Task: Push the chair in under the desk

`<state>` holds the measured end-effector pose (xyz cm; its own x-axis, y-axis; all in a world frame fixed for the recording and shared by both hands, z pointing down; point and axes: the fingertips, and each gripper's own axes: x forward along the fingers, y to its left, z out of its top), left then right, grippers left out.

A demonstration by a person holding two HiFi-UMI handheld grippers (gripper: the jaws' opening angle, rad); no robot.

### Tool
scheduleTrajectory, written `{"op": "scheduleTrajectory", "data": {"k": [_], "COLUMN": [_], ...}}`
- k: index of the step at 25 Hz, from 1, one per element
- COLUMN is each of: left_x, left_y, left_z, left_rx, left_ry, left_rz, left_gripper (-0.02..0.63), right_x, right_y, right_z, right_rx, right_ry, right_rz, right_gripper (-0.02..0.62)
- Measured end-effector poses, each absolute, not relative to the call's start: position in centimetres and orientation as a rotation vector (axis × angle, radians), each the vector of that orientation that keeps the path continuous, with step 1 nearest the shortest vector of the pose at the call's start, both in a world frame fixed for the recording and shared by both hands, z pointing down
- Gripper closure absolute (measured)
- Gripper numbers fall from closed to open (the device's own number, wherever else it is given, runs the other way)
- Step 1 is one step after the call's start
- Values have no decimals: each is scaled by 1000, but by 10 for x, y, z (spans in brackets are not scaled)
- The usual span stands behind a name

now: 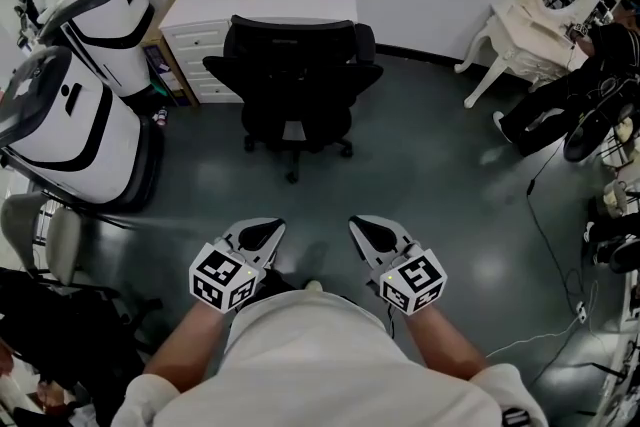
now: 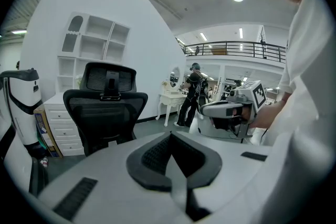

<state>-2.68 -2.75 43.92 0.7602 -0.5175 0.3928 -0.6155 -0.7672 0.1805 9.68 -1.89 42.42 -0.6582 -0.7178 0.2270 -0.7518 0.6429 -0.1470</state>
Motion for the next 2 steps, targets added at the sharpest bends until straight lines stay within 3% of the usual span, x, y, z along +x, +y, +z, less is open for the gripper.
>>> {"op": "scheduleTrajectory", "data": {"k": [2], "left_x": [-27], "left_y": [-29], "left_z": [437], "left_rx": [2661], "left_ry": [-886], "left_rz": [461], "left_gripper": [611], "right_x": [97], "right_y": [-20], "right_z": [422], "right_rx": [1218], "right_ry": [-2716], "right_rz": [334], "right_gripper": [591]}}
